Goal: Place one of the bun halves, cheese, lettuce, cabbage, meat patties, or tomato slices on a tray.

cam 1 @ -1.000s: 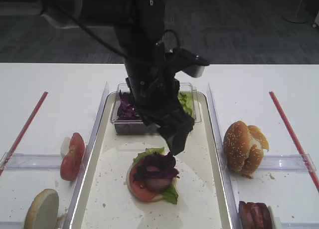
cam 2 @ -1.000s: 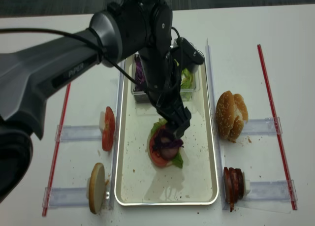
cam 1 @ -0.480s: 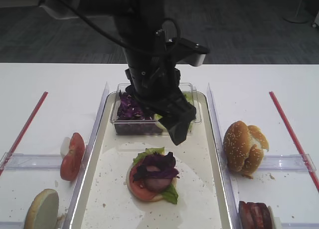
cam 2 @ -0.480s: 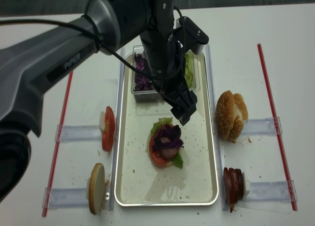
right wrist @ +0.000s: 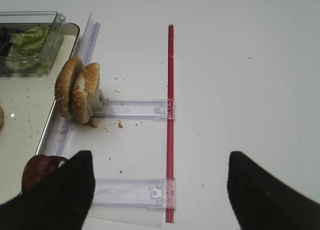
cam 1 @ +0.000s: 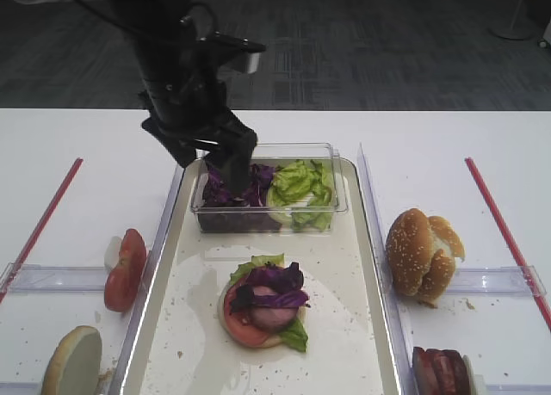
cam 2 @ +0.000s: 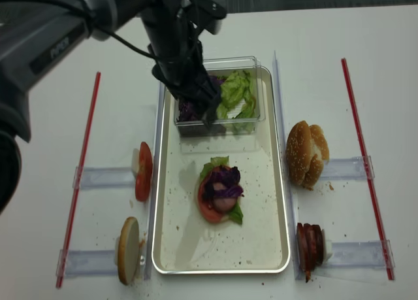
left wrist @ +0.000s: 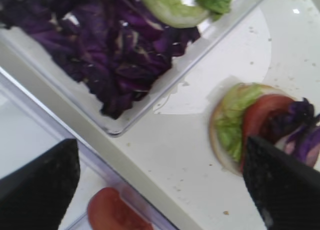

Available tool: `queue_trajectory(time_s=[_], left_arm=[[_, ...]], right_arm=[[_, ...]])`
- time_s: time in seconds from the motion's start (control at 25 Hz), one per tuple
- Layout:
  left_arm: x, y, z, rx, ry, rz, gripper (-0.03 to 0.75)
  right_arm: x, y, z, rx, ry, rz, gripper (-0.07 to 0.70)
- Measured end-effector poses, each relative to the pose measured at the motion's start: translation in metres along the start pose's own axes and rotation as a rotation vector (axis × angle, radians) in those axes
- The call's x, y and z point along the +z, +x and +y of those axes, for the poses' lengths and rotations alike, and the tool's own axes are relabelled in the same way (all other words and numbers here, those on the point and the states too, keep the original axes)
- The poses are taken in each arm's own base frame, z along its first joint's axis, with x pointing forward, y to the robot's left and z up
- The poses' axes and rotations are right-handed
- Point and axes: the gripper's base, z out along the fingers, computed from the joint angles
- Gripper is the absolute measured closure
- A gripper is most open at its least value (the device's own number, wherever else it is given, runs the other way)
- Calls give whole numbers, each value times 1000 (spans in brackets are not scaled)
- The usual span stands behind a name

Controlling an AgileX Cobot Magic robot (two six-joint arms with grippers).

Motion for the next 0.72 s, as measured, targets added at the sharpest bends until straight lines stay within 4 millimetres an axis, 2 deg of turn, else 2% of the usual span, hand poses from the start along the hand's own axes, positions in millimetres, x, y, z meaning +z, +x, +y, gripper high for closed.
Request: queue_trajectory(time_s=[0.32, 0.72], left_arm=[[-9, 19, 69, -165, -37, -13, 108], [-21, 52, 136, -333, -93, -15, 108]], right_arm=[[0, 0, 0, 0, 0, 0, 61], [0, 0, 0, 0, 0, 0, 61]])
